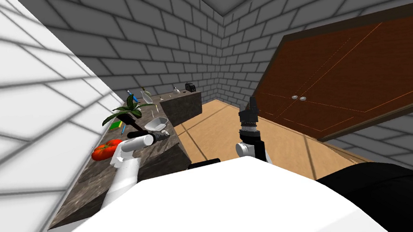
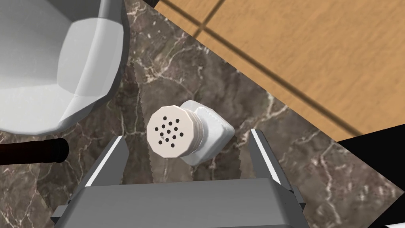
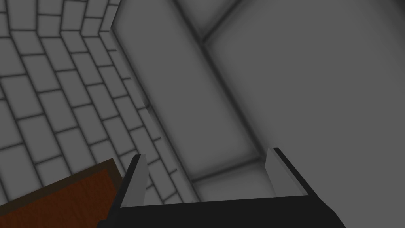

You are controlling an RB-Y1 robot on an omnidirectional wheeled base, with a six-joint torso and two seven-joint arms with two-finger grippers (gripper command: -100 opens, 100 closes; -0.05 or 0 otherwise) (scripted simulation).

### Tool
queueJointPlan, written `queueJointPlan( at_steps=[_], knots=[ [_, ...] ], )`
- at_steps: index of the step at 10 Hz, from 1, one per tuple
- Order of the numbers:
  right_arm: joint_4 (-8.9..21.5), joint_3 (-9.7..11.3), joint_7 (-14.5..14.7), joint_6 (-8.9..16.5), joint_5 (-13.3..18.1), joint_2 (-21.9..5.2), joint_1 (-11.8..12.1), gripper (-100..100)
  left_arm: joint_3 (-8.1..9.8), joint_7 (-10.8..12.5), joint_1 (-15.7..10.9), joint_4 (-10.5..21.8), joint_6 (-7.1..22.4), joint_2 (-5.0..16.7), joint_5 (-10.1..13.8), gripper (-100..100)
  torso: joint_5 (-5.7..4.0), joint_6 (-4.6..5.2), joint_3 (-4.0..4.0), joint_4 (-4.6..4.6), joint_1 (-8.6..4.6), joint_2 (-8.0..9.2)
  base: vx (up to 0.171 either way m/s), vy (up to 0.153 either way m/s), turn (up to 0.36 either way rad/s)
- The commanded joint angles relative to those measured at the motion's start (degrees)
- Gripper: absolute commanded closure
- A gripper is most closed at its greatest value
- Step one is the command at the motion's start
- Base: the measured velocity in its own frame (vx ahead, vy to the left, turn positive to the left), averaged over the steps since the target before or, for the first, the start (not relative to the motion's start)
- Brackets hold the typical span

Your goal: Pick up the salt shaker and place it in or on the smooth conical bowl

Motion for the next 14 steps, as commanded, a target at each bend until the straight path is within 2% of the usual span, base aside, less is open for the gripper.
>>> queueJointPlan(
  at_steps=[1,2,6,7,8,14],
  knots=[
    [0.0,0.0,0.0,0.0,0.0,0.0,0.0,0,0.00,0.0,0.0,0.0,0.0,0.0,0.0,-100,0.00,0.00,0.00,0.00,0.00,0.00,-0.017,0.004,-0.018],
    [0.0,0.0,0.0,0.0,0.0,0.0,0.0,0,0.01,0.0,-0.1,0.2,-0.1,0.0,0.0,100,0.00,-0.02,-0.03,-0.01,0.00,-0.06,0.000,0.000,0.000],
    [0.0,0.0,0.0,0.0,0.0,0.0,0.0,0,0.01,0.0,-0.1,0.1,-0.1,0.0,0.0,100,0.02,-0.03,-0.10,-0.05,0.02,-0.17,0.000,0.000,0.000],
    [0.0,0.0,0.0,0.0,0.0,0.0,0.0,0,0.01,0.0,-0.1,0.1,-0.1,0.0,0.0,0,0.02,-0.03,-0.10,-0.05,0.02,-0.17,0.000,0.000,0.000],
    [0.0,0.0,0.0,0.0,0.0,0.0,0.0,0,-0.24,0.0,1.1,-1.8,0.6,0.2,0.5,100,0.01,-0.03,-0.10,-0.05,0.01,-0.17,0.036,0.005,0.105],
    [0.0,0.0,0.0,0.0,0.0,0.0,0.0,0,-1.55,0.5,5.7,-9.8,3.4,0.5,2.2,100,0.00,-0.05,-0.17,-0.07,-0.04,-0.30,0.049,-0.008,0.081]
  ],
)
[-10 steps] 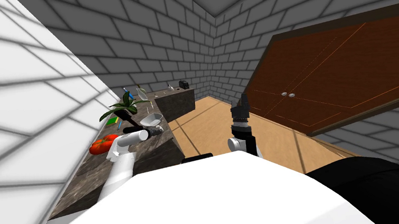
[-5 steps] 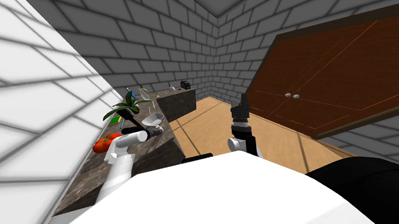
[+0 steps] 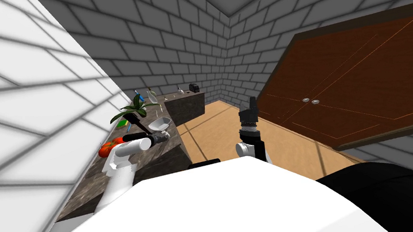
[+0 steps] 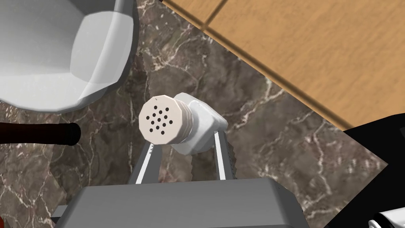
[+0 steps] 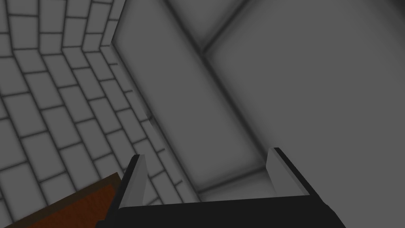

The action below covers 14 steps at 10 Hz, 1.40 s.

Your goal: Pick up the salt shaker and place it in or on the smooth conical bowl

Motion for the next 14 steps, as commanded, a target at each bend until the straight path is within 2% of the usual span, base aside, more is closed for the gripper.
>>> queueJointPlan(
  at_steps=[1,2,3,4,5,6,7,8,9,10,12,14],
  knots=[
    [0.0,0.0,0.0,0.0,0.0,0.0,0.0,0,-0.44,0.2,1.2,-2.1,0.8,0.0,0.4,100,0.00,0.00,0.00,0.00,0.00,0.00,0.046,-0.006,0.083],
    [0.0,0.0,0.0,0.0,0.0,0.0,0.0,0,-0.66,0.2,2.0,-3.5,1.2,0.1,0.6,100,0.00,0.00,0.00,0.00,0.00,0.00,0.047,-0.007,0.068],
    [0.0,0.0,0.0,0.0,0.0,0.0,0.0,0,-0.52,0.3,1.5,-2.8,1.1,0.1,0.4,100,0.00,0.00,0.00,0.00,0.00,0.00,0.020,-0.004,0.013],
    [0.0,0.0,0.0,0.0,0.0,0.0,0.0,0,-0.54,0.3,1.5,-3.0,1.2,0.1,0.5,0,0.01,0.03,0.02,0.00,0.02,0.04,0.000,0.000,0.000],
    [0.0,0.0,0.0,0.0,0.0,0.0,0.0,0,1.11,0.0,1.0,-2.4,1.3,1.8,0.9,100,0.01,0.02,0.05,0.02,0.03,0.09,-0.050,-0.032,-0.123],
    [0.0,0.0,0.0,0.0,0.0,0.0,0.0,0,1.84,-0.2,0.7,-2.1,1.3,2.5,1.1,100,0.00,0.04,0.13,0.05,-0.04,0.25,-0.095,-0.053,-0.114],
    [0.0,0.0,0.0,0.0,0.0,0.0,0.0,0,3.59,-0.5,0.1,-1.6,1.4,4.4,1.6,100,-0.03,0.02,0.24,0.09,-0.11,0.42,-0.122,-0.076,-0.115],
    [0.0,0.0,0.0,0.0,0.0,0.0,0.0,0,4.56,-0.7,-0.2,-1.3,1.4,5.4,1.9,100,-0.07,0.03,0.33,0.15,-0.21,0.57,-0.104,-0.076,-0.095],
    [0.0,0.0,0.0,0.0,0.0,0.0,0.0,0,3.65,-0.4,-0.6,-1.1,1.6,4.6,1.5,0,-0.07,0.02,0.33,0.15,-0.22,0.55,-0.039,-0.030,-0.012],
    [0.0,0.0,0.0,0.0,0.0,0.0,0.0,0,3.65,1.5,-1.8,-1.3,1.1,6.0,1.5,-100,-0.04,0.00,0.24,0.11,-0.08,0.38,-0.042,0.109,0.106],
    [0.0,0.0,0.0,0.0,0.0,0.0,0.0,0,3.56,3.0,-2.6,-1.7,0.8,6.9,1.5,-100,0.13,-0.01,0.21,0.10,0.70,0.35,-0.049,0.180,0.052],
    [0.0,0.0,0.0,0.0,0.0,0.0,0.0,0,3.46,5.0,-3.5,-2.1,0.7,7.9,1.5,-100,0.17,-0.03,0.21,0.10,0.79,0.35,-0.051,0.173,0.063]
  ],
)
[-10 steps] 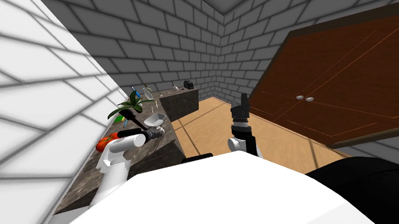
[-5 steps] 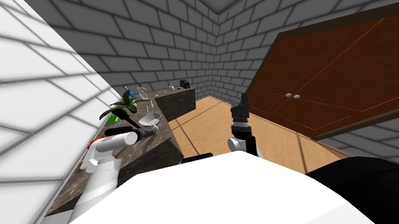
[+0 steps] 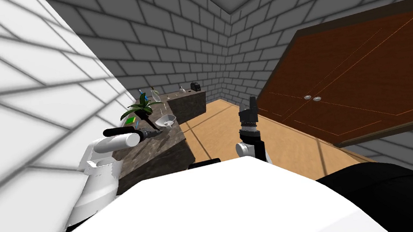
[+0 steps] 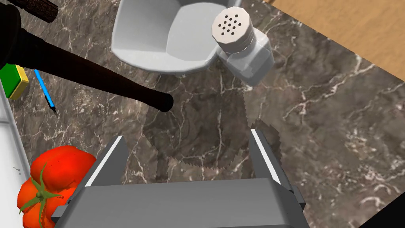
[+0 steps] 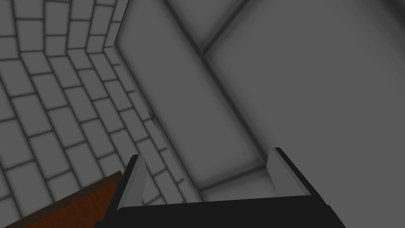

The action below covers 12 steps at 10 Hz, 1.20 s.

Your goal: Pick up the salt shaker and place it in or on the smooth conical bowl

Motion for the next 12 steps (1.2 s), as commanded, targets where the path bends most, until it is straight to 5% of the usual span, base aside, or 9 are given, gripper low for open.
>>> queueJointPlan(
  at_steps=[1,3,10,11,12],
  knots=[
    [0.0,0.0,0.0,0.0,0.0,0.0,0.0,0,-0.17,1.6,-0.4,-0.5,-0.2,0.6,-0.1,-100,0.00,0.00,0.00,0.00,0.00,0.00,-0.042,0.162,0.048],
    [0.0,0.0,0.0,0.0,0.0,0.0,0.0,0,-0.09,2.1,0.9,-0.7,1.7,-0.7,0.4,-100,0.00,0.00,0.00,0.00,-0.02,0.00,-0.014,0.088,-0.023],
    [0.0,0.0,0.0,0.0,0.0,0.0,0.0,0,0.92,-0.8,3.2,-1.2,4.2,-3.2,1.9,-100,-0.29,0.06,-0.35,-0.14,-1.30,-0.60,0.099,-0.132,-0.052],
    [0.0,0.0,0.0,0.0,0.0,0.0,0.0,0,0.92,-0.9,3.3,-1.2,4.3,-3.3,1.9,0,-0.25,0.04,-0.26,-0.11,-1.04,-0.43,0.009,-0.014,0.003],
    [0.0,0.0,0.0,0.0,0.0,0.0,0.0,0,1.17,-1.1,2.7,0.5,3.2,-3.7,1.2,-100,-0.19,0.03,-0.17,-0.07,-0.82,-0.28,-0.012,0.003,-0.103]
  ],
)
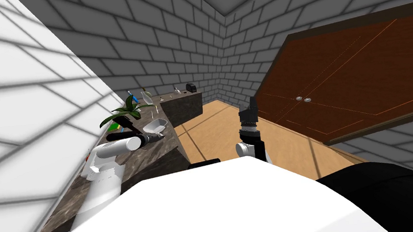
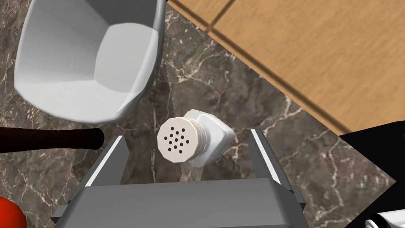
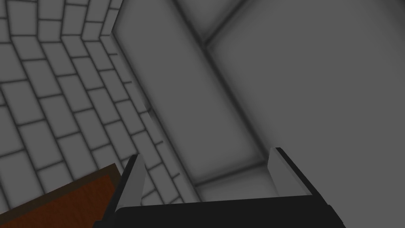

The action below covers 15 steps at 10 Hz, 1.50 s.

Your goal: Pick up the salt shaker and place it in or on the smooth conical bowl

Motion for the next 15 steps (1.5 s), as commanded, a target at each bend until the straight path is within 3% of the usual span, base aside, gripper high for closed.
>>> queueJointPlan(
  at_steps=[1,3,4,5,9,10,11,13,14,15],
  knots=[
    [0.0,0.0,0.0,0.0,0.0,0.0,0.0,0,0.19,-0.1,-0.6,1.9,-1.2,-0.5,-0.9,-100,0.00,0.00,0.00,0.00,0.00,0.00,-0.027,0.022,-0.149],
    [0.0,0.0,0.0,0.0,0.0,0.0,0.0,0,0.53,-0.3,-1.4,4.2,-2.7,-1.0,-1.9,-100,0.03,-0.01,0.06,0.03,0.12,0.10,-0.027,0.027,-0.112],
    [0.0,0.0,0.0,0.0,0.0,0.0,0.0,0,0.47,-0.3,-1.2,3.6,-2.3,-0.7,-1.5,-100,0.03,-0.01,0.06,0.03,0.12,0.10,-0.010,0.012,-0.022],
    [0.0,0.0,0.0,0.0,0.0,0.0,0.0,0,0.50,-0.3,-1.3,3.8,-2.4,-0.8,-1.5,100,0.02,-0.04,0.04,0.02,0.08,0.06,0.000,0.000,0.000],
    [0.0,0.0,0.0,0.0,0.0,0.0,0.0,0,0.54,-0.2,-1.2,3.8,-2.3,-0.8,-1.5,100,-0.02,0.03,0.05,0.05,0.02,0.04,0.000,0.000,0.006],
    [0.0,0.0,0.0,0.0,0.0,0.0,0.0,0,0.53,-0.2,-1.2,3.8,-2.3,-0.8,-1.5,0,-0.02,0.03,0.05,0.06,0.01,0.04,0.000,0.000,0.000],
    [0.0,0.0,0.0,0.0,0.0,0.0,0.0,0,0.19,-0.1,-0.6,1.9,-1.2,-0.5,-0.9,100,-0.02,0.03,0.05,0.06,0.01,0.04,0.015,-0.013,0.138],
    [0.0,0.0,0.0,0.0,0.0,0.0,0.0,0,-0.15,0.1,0.1,-0.5,0.2,0.0,0.0,100,-0.06,-0.03,0.05,0.06,-0.09,0.01,0.030,-0.028,0.145],
    [0.0,0.0,0.0,0.0,0.0,0.0,0.0,0,-0.03,0.0,-0.2,0.4,-0.3,-0.1,-0.3,100,-0.06,-0.02,0.04,0.06,-0.10,0.00,0.012,-0.012,0.028],
    [0.0,0.0,0.0,0.0,0.0,0.0,0.0,0,-0.03,0.0,-0.2,0.3,-0.2,-0.1,-0.2,0,-0.04,0.03,0.04,0.06,-0.06,0.01,0.000,0.000,0.000]
  ],
)
